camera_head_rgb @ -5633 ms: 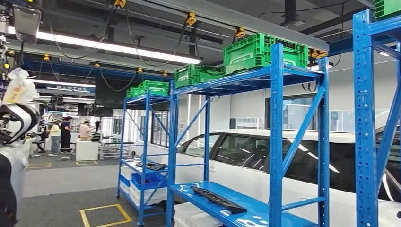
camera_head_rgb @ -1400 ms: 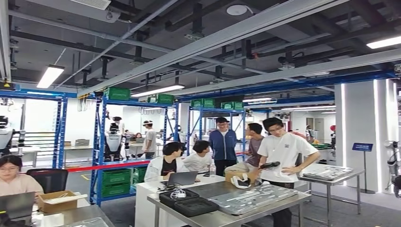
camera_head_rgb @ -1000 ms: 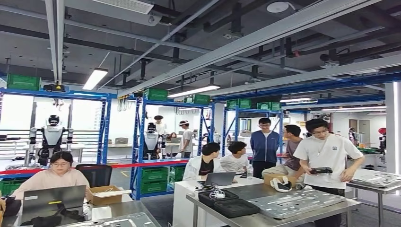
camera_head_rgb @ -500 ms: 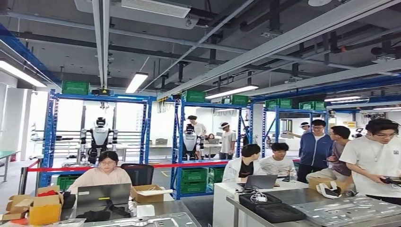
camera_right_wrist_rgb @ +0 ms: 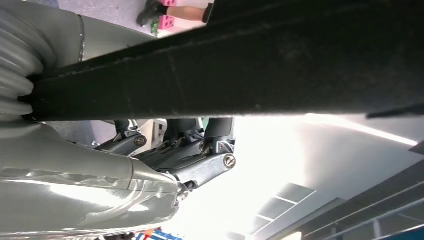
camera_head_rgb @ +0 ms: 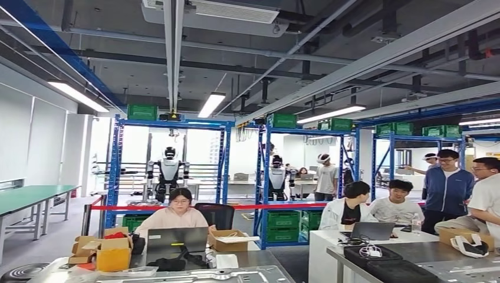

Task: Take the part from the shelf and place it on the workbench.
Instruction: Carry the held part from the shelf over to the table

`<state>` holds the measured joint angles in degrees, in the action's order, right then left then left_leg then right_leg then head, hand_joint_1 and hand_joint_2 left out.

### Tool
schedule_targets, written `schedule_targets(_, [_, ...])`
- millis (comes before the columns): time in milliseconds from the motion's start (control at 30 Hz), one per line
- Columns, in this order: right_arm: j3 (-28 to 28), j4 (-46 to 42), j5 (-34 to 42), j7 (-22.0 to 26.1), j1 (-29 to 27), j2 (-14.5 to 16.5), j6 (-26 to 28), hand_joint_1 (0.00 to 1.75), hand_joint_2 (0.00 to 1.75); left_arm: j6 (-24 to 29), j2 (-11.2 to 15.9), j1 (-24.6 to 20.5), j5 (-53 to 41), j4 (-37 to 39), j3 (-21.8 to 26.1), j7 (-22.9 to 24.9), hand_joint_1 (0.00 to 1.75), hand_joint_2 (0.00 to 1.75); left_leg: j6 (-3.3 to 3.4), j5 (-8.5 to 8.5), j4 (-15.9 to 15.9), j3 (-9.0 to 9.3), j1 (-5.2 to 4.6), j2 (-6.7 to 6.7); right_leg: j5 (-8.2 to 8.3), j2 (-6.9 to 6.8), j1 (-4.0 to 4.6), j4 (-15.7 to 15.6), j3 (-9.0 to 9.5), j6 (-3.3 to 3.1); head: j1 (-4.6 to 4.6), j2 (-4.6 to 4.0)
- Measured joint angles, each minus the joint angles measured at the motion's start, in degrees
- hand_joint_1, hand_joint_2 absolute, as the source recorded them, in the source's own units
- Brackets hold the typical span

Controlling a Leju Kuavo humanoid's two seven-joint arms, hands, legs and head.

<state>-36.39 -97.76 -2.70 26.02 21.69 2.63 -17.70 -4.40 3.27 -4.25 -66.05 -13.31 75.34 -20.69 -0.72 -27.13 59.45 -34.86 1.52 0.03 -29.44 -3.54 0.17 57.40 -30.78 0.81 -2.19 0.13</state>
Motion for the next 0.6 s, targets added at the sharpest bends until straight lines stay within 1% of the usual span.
schedule_targets(33, [0.0,0.0,0.0,0.0,0.0,0.0,0.0,1.75,1.75,0.0,0.0,0.0,0.0,0.0,0.0,0.0,0.0,0.0,0.41,0.06,-0.1,0.0,-0.07,-0.04,-0.36,0.37,-0.17,0.3,-0.1,0.21,-0.06,0.0])
schedule_targets(67, [0.0,0.0,0.0,0.0,0.0,0.0,0.0,1.75,1.75,0.0,0.0,0.0,0.0,0.0,0.0,-0.1,0.0,0.0,0.8,0.12,-0.1,0.01,-0.1,-0.1,-1.26,0.98,-0.3,1.5,-0.56,0.37,-0.1,0.0])
schedule_targets(100, [0.0,0.0,0.0,0.0,0.1,0.0,0.0,1.75,1.75,0.0,0.0,0.0,0.0,0.0,0.0,-0.1,0.0,0.0,1.16,0.18,-0.2,0.03,-0.12,-0.17,-2.75,1.71,-0.38,3.8,-1.56,0.46,-0.13,0.0])
schedule_targets(133, [0.0,0.1,0.0,0.0,0.0,0.0,0.0,1.75,1.75,0.0,0.0,-0.1,0.1,0.0,0.0,-0.2,0.0,0.0,1.44,0.17,-0.2,0.02,-0.24,-0.25,-4.62,2.42,-0.42,7.4,-3.12,0.45,-0.14,0.0])
schedule_targets(167, [0.0,0.1,0.0,0.0,0.0,0.0,-0.1,1.75,1.75,-0.1,0.0,-0.2,0.1,0.0,0.0,-0.2,0.0,0.0,1.68,0.15,-0.2,0.02,-0.42,-0.36,-6.39,2.8,-0.41,11.5,-5.03,0.36,-0.16,0.0])
schedule_targets(200, [0.0,0.1,0.0,0.0,0.0,0.0,-0.1,1.75,1.75,-0.1,0.0,-0.2,0.1,0.0,0.0,-0.3,0.0,0.0,1.84,0.12,-0.2,0.03,-0.65,-0.48,-7.53,2.96,-0.39,15.0,-6.75,0.23,-0.17,0.0])
schedule_targets(233, [0.0,0.1,0.0,0.0,0.0,0.0,-0.1,1.75,1.75,-0.1,0.0,-0.2,0.2,0.0,0.0,-0.3,0.0,0.0,1.94,0.1,-0.2,0.05,-0.88,-0.64,-7.7,3.02,-0.33,16.9,-7.79,0.04,-0.19,0.0])
schedule_targets(267, [-0.1,0.1,0.0,0.0,0.0,0.0,-0.1,1.75,1.75,-0.2,0.0,-0.2,0.2,0.0,0.0,-0.3,0.0,0.0,1.99,0.09,-0.2,0.09,-1.09,-0.82,-6.78,3.09,-0.18,16.6,-7.83,-0.25,-0.2,0.0])
schedule_targets(300, [-0.1,0.1,0.0,0.0,0.0,0.0,-0.1,1.75,1.75,-0.2,0.0,-0.2,0.2,0.0,0.0,-0.3,0.0,0.0,2.01,0.08,-0.2,0.17,-1.23,-1.02,-5.03,3.21,0.07,14.4,-6.96,-0.62,-0.21,0.0])
schedule_targets(333, [-0.1,0.1,0.0,0.0,0.0,0.0,-0.1,1.75,1.75,-0.3,0.0,-0.3,0.2,0.0,0.0,-0.3,0.0,0.0,2.03,0.07,-0.2,0.27,-1.29,-1.21,-2.69,3.46,0.49,10.4,-5.3,-1.16,-0.21,0.0])
schedule_targets(367, [-0.1,0.1,0.1,0.0,0.0,0.0,-0.1,1.75,1.75,-0.3,-0.2,-0.3,0.2,0.0,0.0,-0.3,0.0,0.0,2.02,0.06,-0.2,0.32,-1.33,-1.36,-0.86,3.72,0.9,6.6,-3.62,-1.78,-0.21,0.0])
schedule_targets(400, [-0.1,0.1,0.1,0.0,0.1,0.0,-0.1,1.75,1.75,-0.4,-0.3,-0.3,0.2,0.0,0.0,-0.3,0.0,0.0,1.98,0.07,-0.2,0.29,-1.29,-1.49,0.41,3.91,1.23,3.5,-2.32,-2.28,-0.23,0.0])
schedule_targets(433, [-0.1,0.1,0.1,0.0,0.1,0.0,-0.1,1.75,1.75,-0.4,-0.4,-0.4,0.2,0.0,0.0,-0.3,0.0,0.0,1.92,0.09,-0.2,0.19,-1.24,-1.56,0.97,4.05,1.51,1.5,-1.5,-2.68,-0.25,0.0])
schedule_targets(467, [-0.1,0.1,0.1,0.0,0.2,0.0,-0.1,1.75,1.75,-0.4,-0.5,-0.3,0.2,0.0,0.0,-0.3,0.0,0.0,1.79,0.15,-0.2,0.07,-1.21,-1.6,0.81,4.03,1.58,0.9,-1.32,-2.86,-0.28,0.0])
schedule_targets(533, [-0.1,0.1,0.2,0.0,0.2,0.1,-0.1,1.75,1.75,-0.4,-0.5,-0.2,0.2,0.0,0.0,-0.4,0.0,0.0,1.45,0.04,-0.2,-0.09,-1.28,-1.56,0.93,3.83,1.41,-0.2,-0.94,-2.78,-0.34,0.0])
schedule_targets(567, [-0.1,0.1,0.2,0.0,0.2,0.1,-0.1,1.75,1.75,-0.4,-0.5,-0.2,0.2,0.0,0.0,-0.4,0.0,0.0,1.25,-0.46,0.5,-0.33,-1.32,-1.46,1.09,3.69,1.19,-0.7,-0.65,-2.71,-0.37,0.0])
schedule_targets(600, [-0.1,0.2,0.2,0.0,0.2,0.2,-0.1,1.75,1.75,-0.4,-0.5,-0.3,0.2,0.0,0.0,-0.4,0.0,0.0,1.02,-1.55,2.2,-1.07,-1.34,-1.35,1.22,3.51,0.95,-1.2,-0.32,-2.63,-0.39,0.0])
